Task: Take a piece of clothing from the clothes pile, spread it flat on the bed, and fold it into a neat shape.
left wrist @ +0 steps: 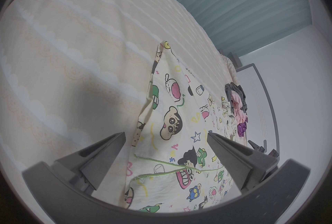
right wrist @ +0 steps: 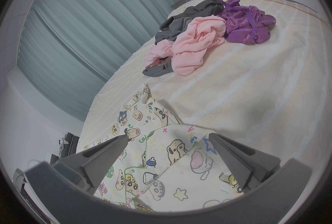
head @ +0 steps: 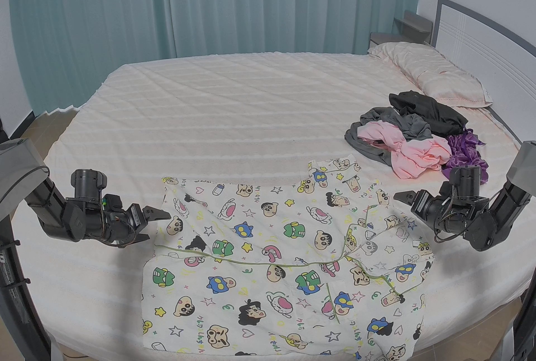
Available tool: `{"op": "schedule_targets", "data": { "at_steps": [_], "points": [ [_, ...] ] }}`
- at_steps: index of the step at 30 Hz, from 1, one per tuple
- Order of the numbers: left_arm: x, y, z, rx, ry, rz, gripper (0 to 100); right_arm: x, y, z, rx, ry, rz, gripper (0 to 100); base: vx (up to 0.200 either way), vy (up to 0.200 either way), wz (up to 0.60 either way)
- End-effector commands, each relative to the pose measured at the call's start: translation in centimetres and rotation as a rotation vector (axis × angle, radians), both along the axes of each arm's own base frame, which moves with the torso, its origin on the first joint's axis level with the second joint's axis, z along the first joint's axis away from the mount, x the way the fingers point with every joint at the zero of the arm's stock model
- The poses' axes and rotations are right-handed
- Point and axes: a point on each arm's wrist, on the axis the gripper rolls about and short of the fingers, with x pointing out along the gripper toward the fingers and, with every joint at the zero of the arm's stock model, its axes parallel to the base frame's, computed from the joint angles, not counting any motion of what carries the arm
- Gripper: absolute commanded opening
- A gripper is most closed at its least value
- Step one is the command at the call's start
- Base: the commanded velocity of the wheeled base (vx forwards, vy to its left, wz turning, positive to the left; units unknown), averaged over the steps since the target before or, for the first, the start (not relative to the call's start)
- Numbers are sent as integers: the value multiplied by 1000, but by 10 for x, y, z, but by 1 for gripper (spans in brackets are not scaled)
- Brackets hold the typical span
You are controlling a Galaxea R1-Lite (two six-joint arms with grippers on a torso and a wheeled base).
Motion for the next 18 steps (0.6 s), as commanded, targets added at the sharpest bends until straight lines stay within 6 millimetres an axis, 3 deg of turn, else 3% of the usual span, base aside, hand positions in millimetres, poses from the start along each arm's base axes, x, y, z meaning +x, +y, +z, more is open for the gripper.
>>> {"op": "schedule_targets", "data": {
  "at_steps": [1, 16, 17, 18],
  "points": [
    [0, -3, 2, 0, -5, -8, 100, 0, 0, 0, 0, -1, 1, 100, 0, 0, 0],
    [3, -8, -24, 23, 18, -37, 100, 0, 0, -1, 2, 2, 0, 100, 0, 0, 0],
    [3, -8, -23, 23, 15, -37, 0, 0, 0, -1, 2, 2, 0, 100, 0, 0, 0],
    [2, -8, -22, 23, 15, -36, 0, 0, 0, -1, 2, 2, 0, 100, 0, 0, 0]
  ]
}}
